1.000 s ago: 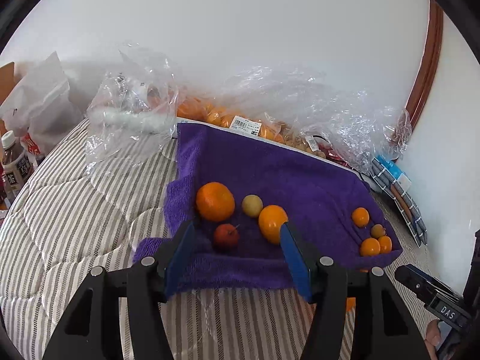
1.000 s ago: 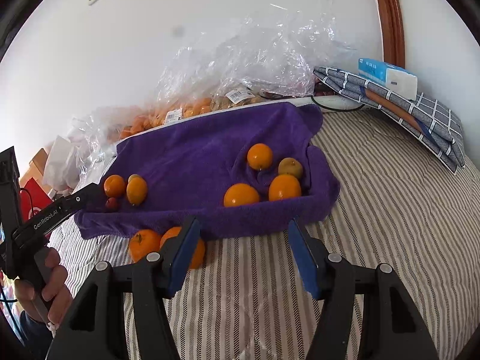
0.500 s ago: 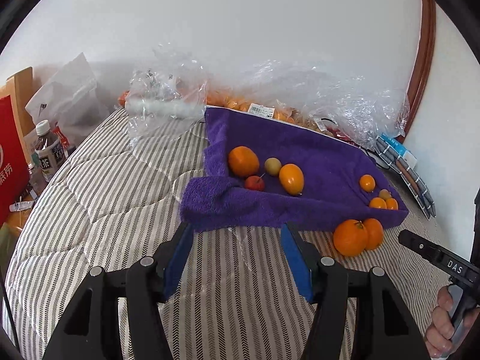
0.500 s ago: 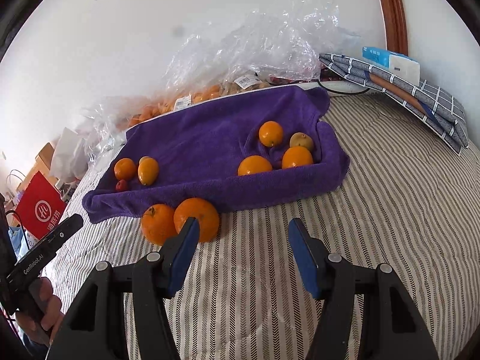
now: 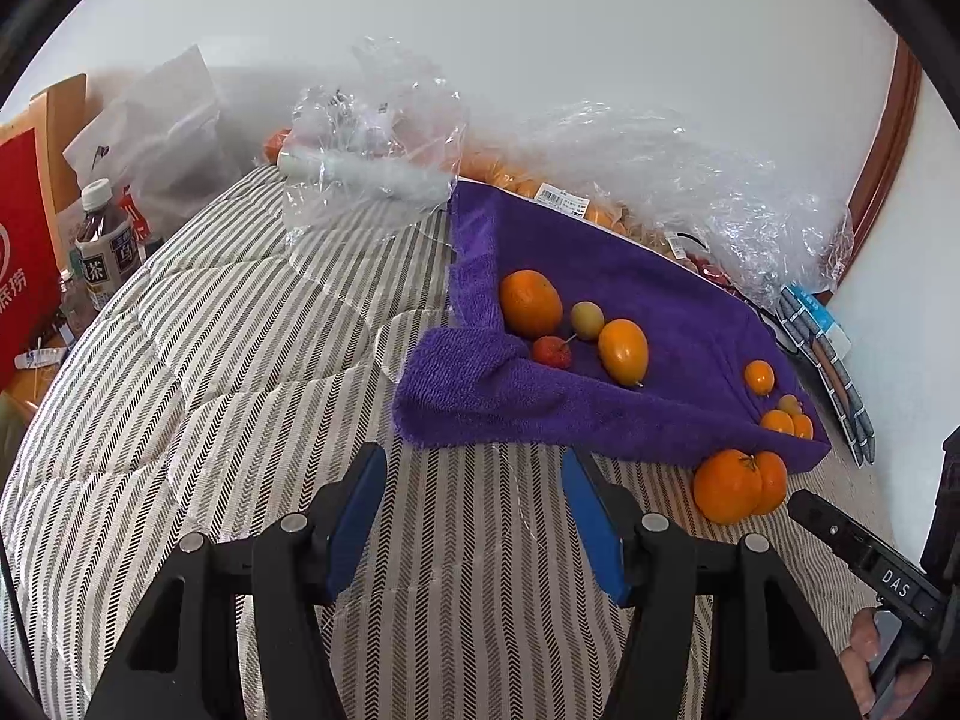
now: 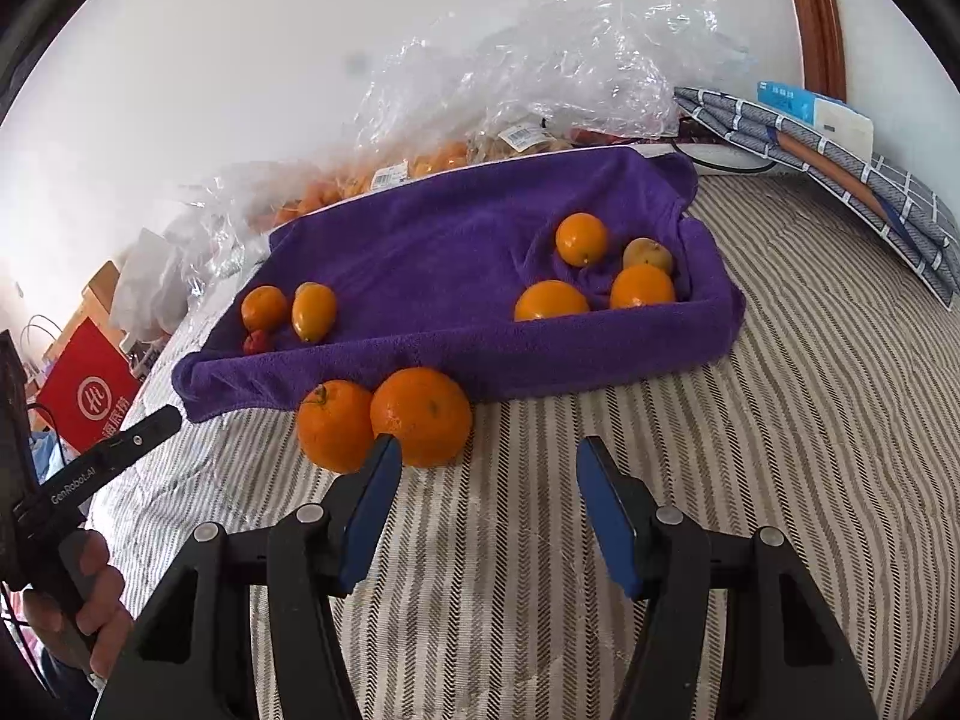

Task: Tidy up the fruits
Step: 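Grasp another orange on the bedspread with the right gripper, then grasp a stemmed tangerine with the left gripper while the right gripper holds its orange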

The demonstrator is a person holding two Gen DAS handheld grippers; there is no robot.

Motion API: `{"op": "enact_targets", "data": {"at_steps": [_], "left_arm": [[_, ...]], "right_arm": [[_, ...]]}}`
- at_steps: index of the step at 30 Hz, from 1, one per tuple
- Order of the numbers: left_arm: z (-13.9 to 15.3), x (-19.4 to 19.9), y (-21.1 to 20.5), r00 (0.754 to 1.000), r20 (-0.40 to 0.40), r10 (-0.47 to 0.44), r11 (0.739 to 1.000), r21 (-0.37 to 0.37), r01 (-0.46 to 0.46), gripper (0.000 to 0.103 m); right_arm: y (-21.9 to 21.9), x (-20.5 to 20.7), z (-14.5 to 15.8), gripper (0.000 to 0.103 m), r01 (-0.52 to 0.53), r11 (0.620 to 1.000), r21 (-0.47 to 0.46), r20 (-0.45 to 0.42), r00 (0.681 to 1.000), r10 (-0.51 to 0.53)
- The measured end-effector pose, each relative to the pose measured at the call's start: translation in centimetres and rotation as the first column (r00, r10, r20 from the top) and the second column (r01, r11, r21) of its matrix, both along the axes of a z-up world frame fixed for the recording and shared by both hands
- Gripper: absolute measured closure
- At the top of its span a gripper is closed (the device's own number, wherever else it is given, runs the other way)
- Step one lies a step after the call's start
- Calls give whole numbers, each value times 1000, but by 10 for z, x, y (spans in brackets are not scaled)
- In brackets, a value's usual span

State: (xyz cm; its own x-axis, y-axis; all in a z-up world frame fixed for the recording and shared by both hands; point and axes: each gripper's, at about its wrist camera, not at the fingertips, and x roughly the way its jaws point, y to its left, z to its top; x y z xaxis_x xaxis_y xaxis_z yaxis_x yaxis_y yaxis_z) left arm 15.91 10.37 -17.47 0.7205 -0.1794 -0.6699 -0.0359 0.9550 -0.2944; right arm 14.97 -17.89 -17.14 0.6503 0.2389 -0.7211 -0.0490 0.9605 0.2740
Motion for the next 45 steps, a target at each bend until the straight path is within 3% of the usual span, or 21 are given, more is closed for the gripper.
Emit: {"op": "enact_targets", "data": {"at_steps": [4, 8, 19, 28, 34, 40, 45], "left_arm": [[-7, 5, 12, 999, -40, 12, 997, -79, -15, 44], [-11, 7, 22, 998, -57, 33, 990, -137, -40, 44], [-12, 8, 31, 997, -64, 49, 980, -187, -60, 45], [-12, 5, 33, 997, -55, 61, 978, -196, -71, 44], [-13, 6, 20, 998, -61, -1, 985, -173, -9, 44], [-7, 4, -2, 998, -33, -59, 996, -74, 56, 44], [-3, 4, -17, 992, -13, -122, 992, -12, 122, 44]], "right_arm": [[9, 11, -1, 42, -27, 1000, -11, -9, 1000, 27], [14, 22, -5, 50, -41, 999, 24, -40, 998, 42], [30, 29, -3, 58, -63, 997, -48, -15, 998, 63], [25, 31, -3, 62, -48, 999, -4, -28, 998, 48], [0, 13, 7, 62, -1, 999, -32, -6, 1000, 1], [-20, 3, -1, 62, 7, 998, -63, -55, 998, -10], [-16, 3, -3, 60, 7, 997, -72, -27, 1000, -9]]}}
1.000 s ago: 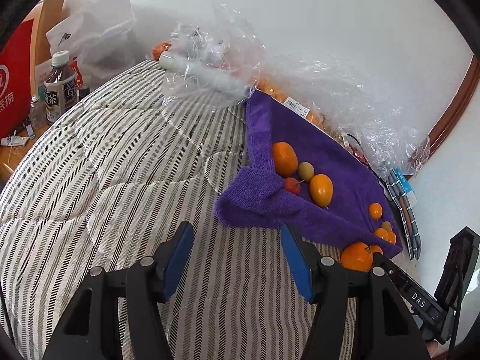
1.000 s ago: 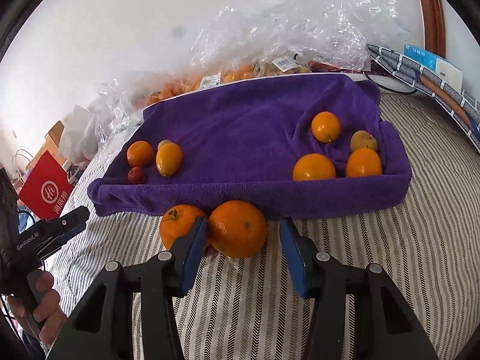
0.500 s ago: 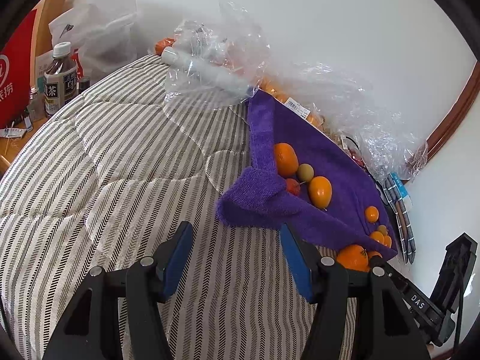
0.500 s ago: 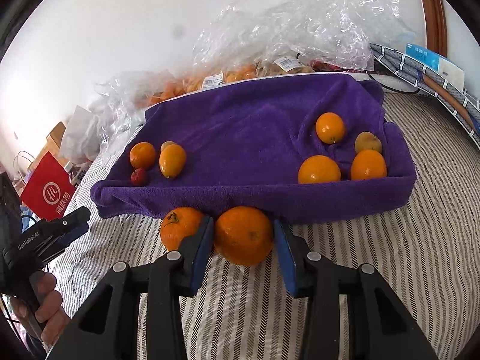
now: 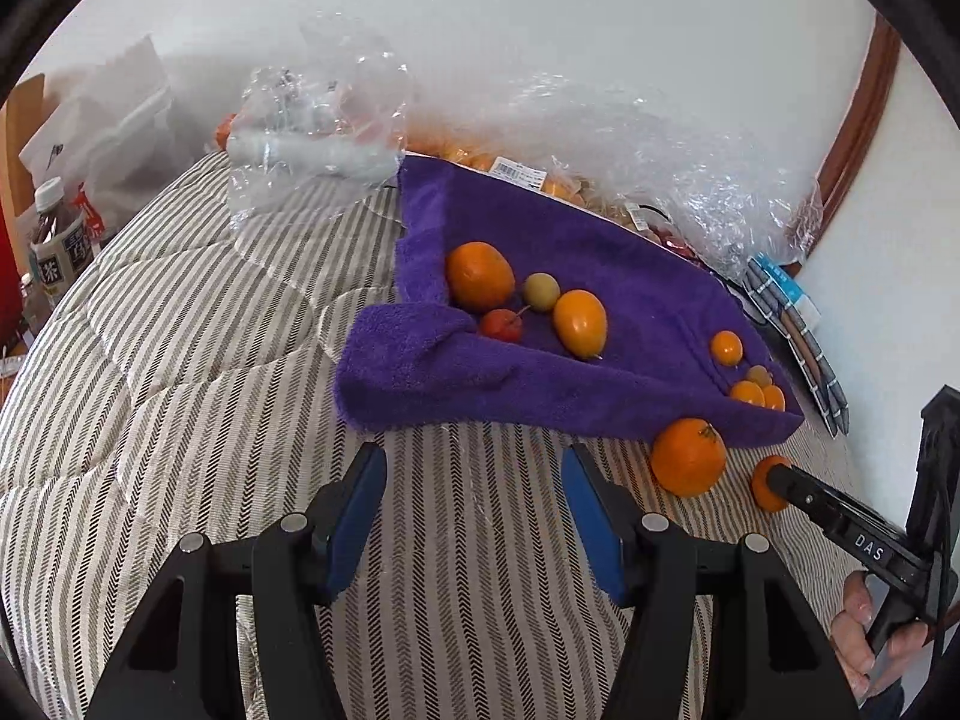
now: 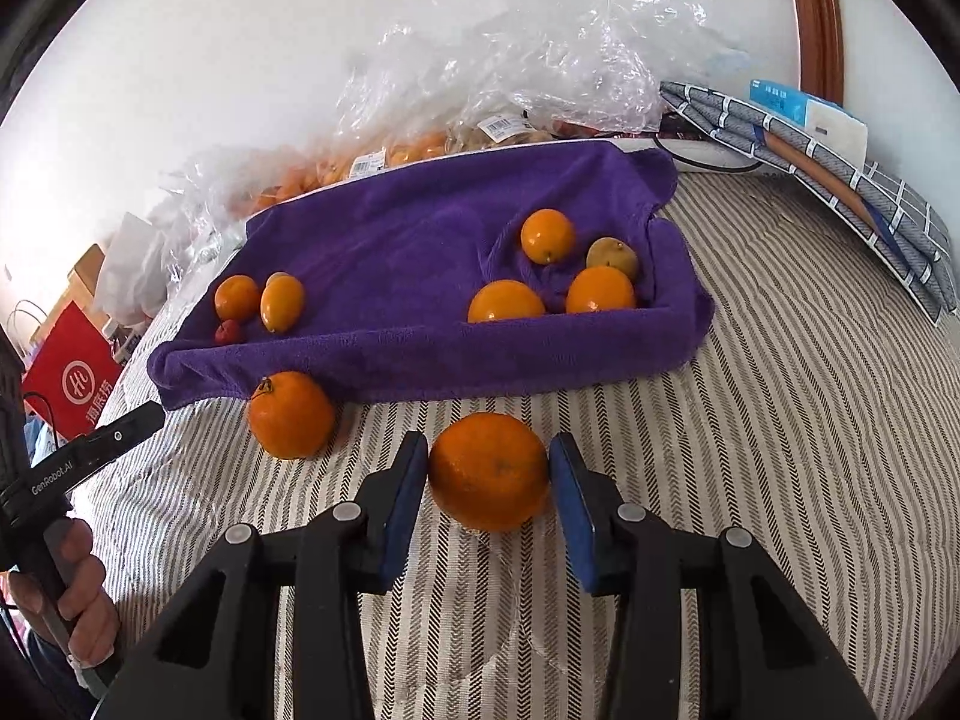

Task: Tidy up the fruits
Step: 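Grasp a stemmed tangerine with the left gripper while the right gripper holds its orange, then carry both fruits onto the towel and open both grippers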

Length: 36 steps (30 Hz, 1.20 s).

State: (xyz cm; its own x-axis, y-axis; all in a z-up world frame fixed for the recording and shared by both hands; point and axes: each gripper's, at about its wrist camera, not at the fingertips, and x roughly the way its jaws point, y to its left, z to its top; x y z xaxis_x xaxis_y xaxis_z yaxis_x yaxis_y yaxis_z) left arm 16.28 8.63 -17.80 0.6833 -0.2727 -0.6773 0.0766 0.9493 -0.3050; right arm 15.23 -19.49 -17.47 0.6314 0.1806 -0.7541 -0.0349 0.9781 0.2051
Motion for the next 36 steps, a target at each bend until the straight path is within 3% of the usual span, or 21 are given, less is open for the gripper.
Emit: {"op": "enact_targets", "data": {"at_steps": [10, 14, 17, 20, 23, 30, 36], "left_arm": [[13, 4, -61, 985, 11, -172, 985, 37, 171, 44], [12, 17, -93, 969, -24, -246, 969, 33, 247, 44], [4, 24, -113, 962, -69, -263, 961, 70, 268, 44], [-3, 29, -125, 965, -81, -248, 961, 107, 256, 45], [-5, 32, -125, 967, -85, -241, 966, 81, 247, 62], [8, 30, -98, 973, -67, -221, 975, -1, 222, 63], [36, 45, -72, 988, 0, -152, 988, -3, 152, 63]], "right_arm": [[-26, -20, 14, 61, -2, 1000, -8, 26, 1000, 2], [-43, -26, 21, 61, 17, 999, -28, 38, 999, -16], [-52, -26, 25, 61, 30, 999, -34, 50, 998, -28], [-58, -24, 29, 61, 35, 999, -33, 61, 998, -33], [-62, -22, 31, 61, 34, 999, -35, 69, 997, -31], [-60, -9, 35, 61, 28, 999, -22, 82, 996, -26], [-53, 15, 42, 61, 1, 1000, 2, 101, 995, -1]]}}
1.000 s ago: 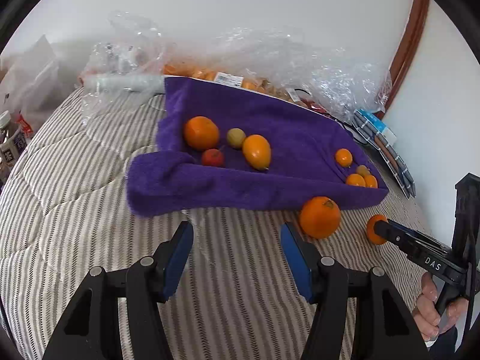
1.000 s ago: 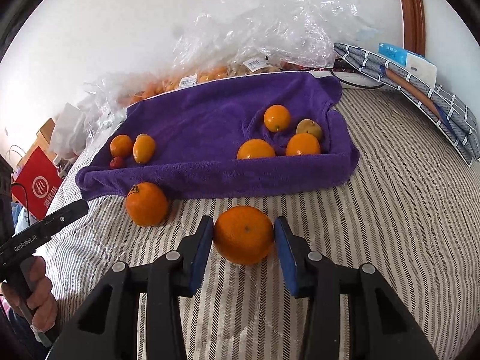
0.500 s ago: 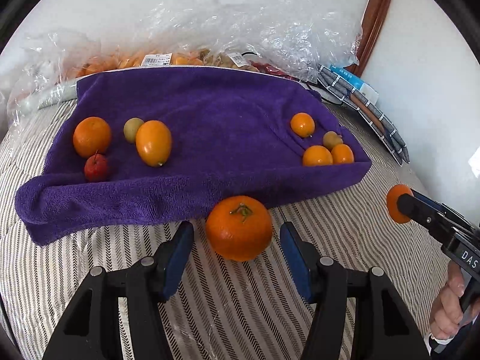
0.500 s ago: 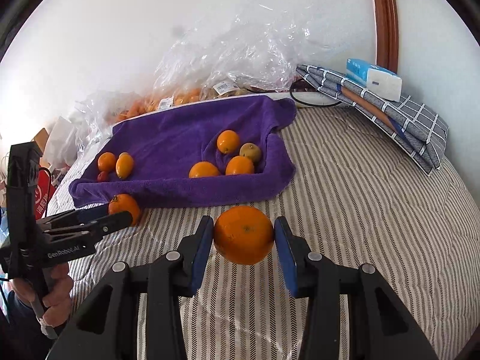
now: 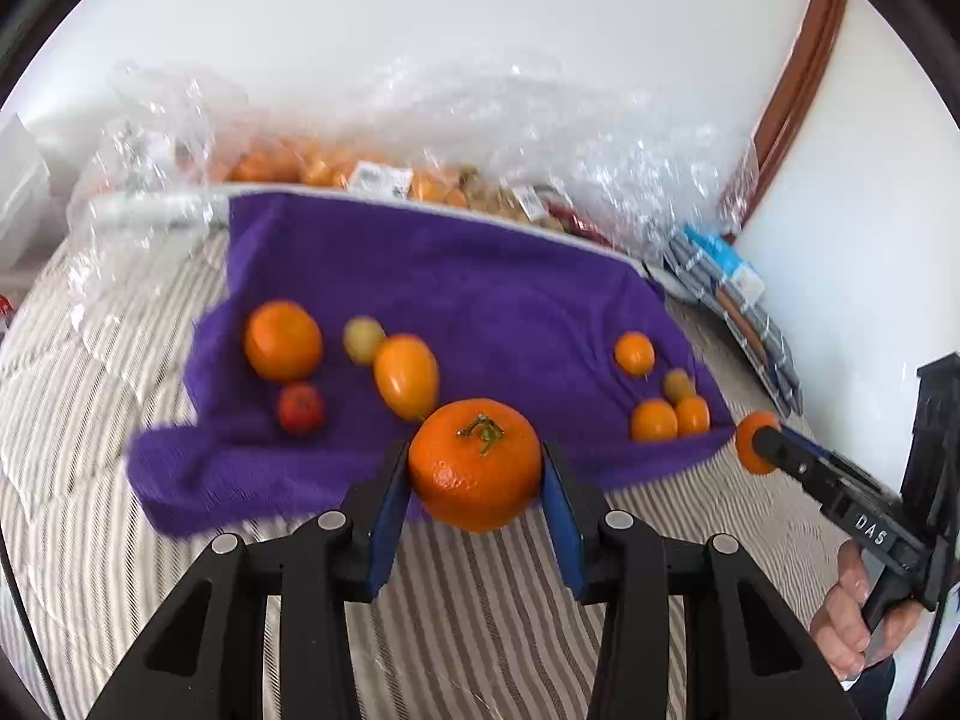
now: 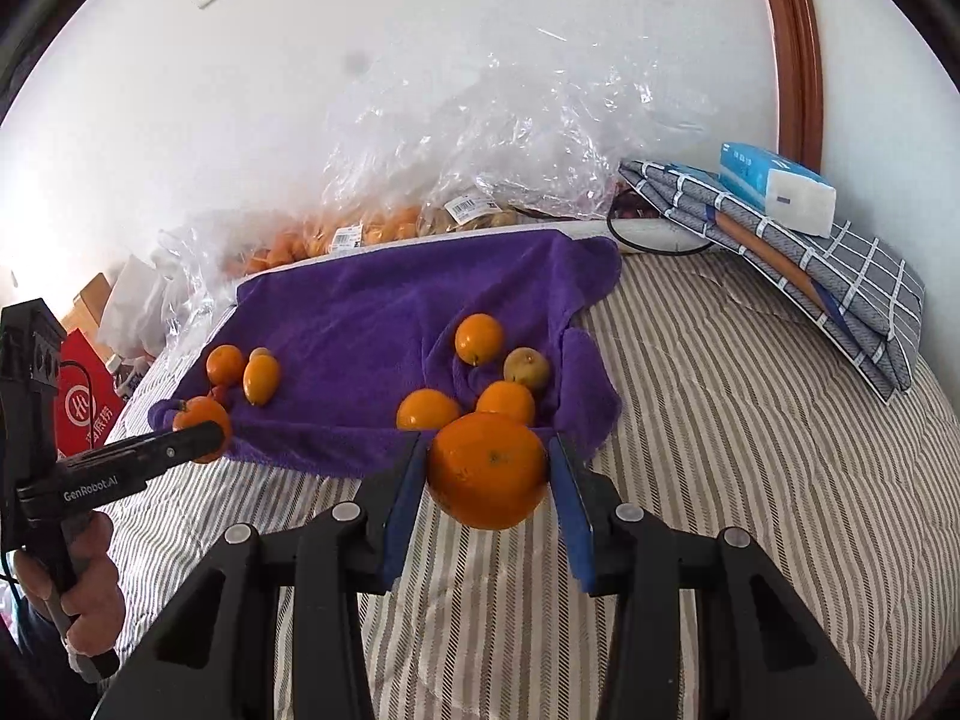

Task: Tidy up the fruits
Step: 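Carry both fruits onto the towel and open both grippers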

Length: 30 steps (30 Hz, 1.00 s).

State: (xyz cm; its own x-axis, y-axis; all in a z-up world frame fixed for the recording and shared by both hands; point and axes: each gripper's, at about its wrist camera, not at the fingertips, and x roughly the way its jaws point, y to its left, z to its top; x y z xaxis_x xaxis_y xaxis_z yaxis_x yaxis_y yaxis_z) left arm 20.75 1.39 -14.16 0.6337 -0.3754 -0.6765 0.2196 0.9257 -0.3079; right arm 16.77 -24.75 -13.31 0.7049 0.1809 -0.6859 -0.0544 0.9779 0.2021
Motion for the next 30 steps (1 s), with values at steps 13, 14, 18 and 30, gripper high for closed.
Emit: {"op": "enact_targets", "data": {"at_steps": [13, 14, 18, 30], "left_arm": [[-2, 42, 18, 997, 26, 78, 996, 41, -79, 62], [-3, 43, 18, 997, 22, 77, 996, 41, -78, 62], [-10, 45, 18, 997, 14, 72, 996, 56, -72, 62], [-18, 45, 19, 996, 15, 83, 992, 89, -84, 62]], "right_arm": [[23, 68, -5, 61, -25, 1000, 4, 27, 999, 25], [24, 73, -8, 61, -23, 1000, 7, 19, 1000, 23], [29, 80, -22, 61, -26, 1000, 7, 0, 1000, 26], [34, 81, -32, 61, -28, 999, -25, -9, 1000, 27]]}}
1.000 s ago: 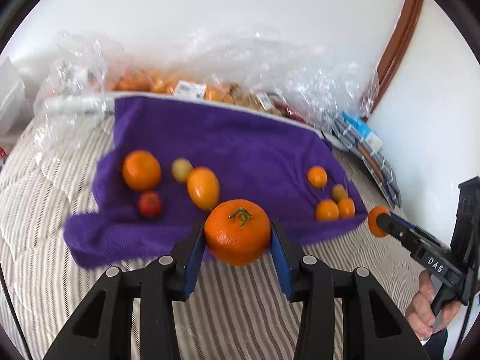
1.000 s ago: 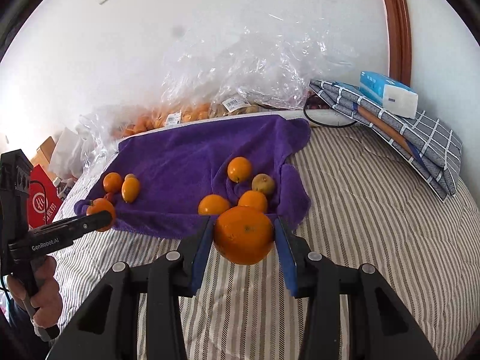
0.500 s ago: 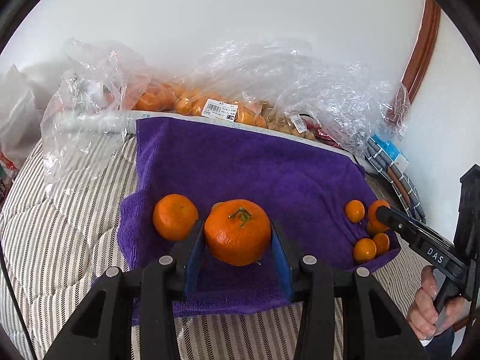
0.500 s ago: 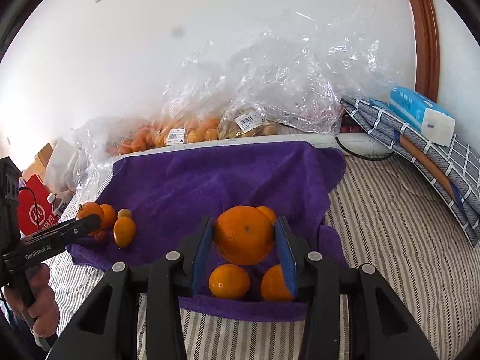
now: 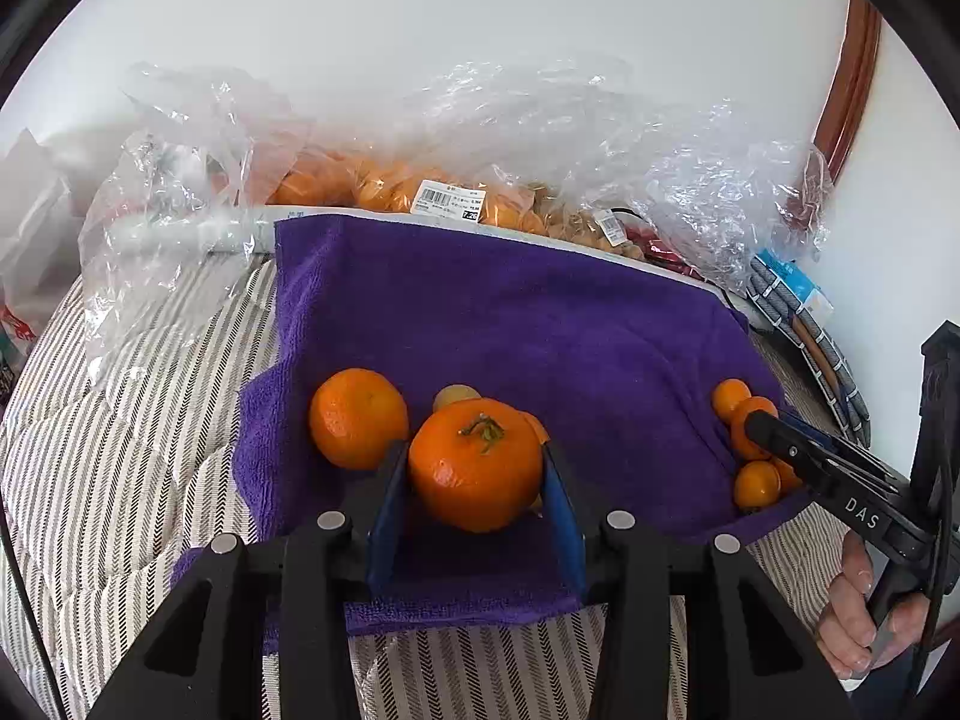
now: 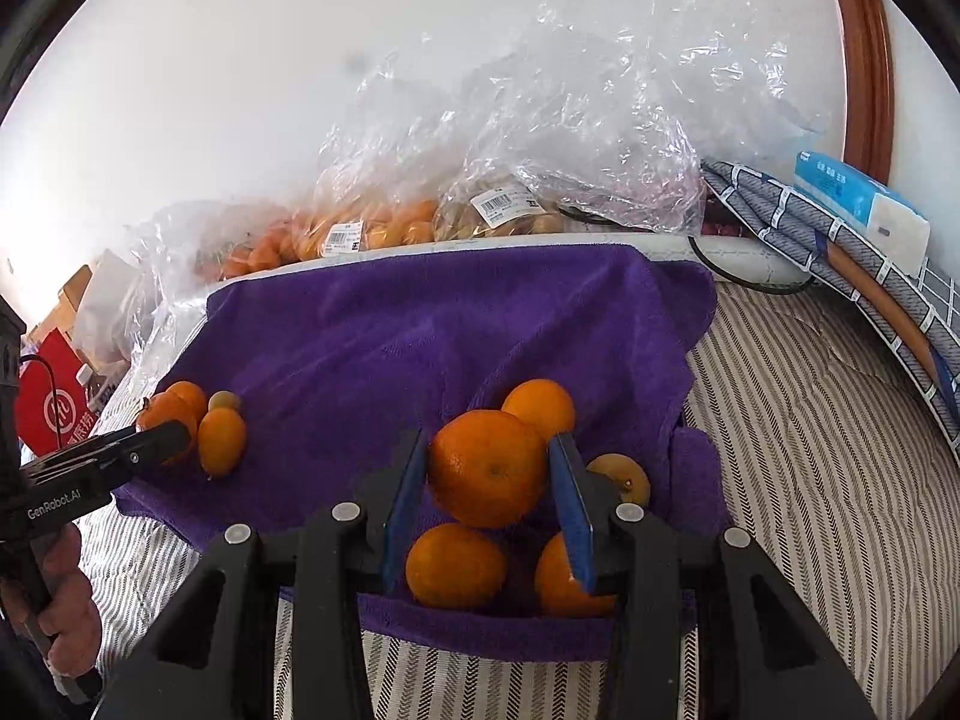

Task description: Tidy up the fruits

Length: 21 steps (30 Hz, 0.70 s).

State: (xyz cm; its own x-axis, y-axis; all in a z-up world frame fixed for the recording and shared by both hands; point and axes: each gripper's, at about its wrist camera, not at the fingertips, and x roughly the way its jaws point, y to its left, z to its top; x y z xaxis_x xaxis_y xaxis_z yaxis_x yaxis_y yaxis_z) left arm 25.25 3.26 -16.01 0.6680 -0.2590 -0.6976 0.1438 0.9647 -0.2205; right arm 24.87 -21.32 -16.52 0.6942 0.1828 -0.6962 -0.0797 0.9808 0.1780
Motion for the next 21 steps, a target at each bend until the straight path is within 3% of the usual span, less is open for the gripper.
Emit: {"op": "enact_targets", "data": {"at_steps": [8, 13, 21], "left_arm": [[-1, 0, -5, 1000, 6, -3, 1000, 30, 2, 59], [1, -2, -7, 1000, 7, -3, 999, 37, 2, 49], [13, -8, -2, 999, -21, 30, 998, 50, -29, 49]], "right_arm": [[2, -6, 6, 61, -6, 1000, -6, 30, 1000, 6], [4, -7, 5, 61, 7, 1000, -13, 11, 1000, -6], [2, -21, 20, 60, 38, 999, -20, -4, 999, -38]]}}
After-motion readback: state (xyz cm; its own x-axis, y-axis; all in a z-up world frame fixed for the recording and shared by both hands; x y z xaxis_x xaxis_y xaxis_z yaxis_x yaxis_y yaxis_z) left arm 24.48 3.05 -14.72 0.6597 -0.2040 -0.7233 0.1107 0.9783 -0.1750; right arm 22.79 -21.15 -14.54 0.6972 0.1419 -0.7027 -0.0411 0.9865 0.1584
